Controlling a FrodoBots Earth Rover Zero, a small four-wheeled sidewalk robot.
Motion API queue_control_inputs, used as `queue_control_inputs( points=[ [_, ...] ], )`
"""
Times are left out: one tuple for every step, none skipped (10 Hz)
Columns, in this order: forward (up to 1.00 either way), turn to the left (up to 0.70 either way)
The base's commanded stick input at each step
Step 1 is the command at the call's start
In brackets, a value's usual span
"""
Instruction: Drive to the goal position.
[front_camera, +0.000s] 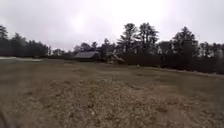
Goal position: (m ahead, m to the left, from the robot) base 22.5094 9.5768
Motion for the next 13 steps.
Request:
queue_control_inputs(
  points=[
    [0.70,0.00],
    [0.70,0.00],
    [0.70,0.00],
    [0.70,0.00],
    [0.70,0.00],
    [0.70,0.00],
    [0.70,0.00],
    [0.70,0.00],
    [0.70,0.00],
    [0.70,0.00],
    [0.70,0.00],
    [0.70,0.00],
    [0.70,0.00]
  ],
)
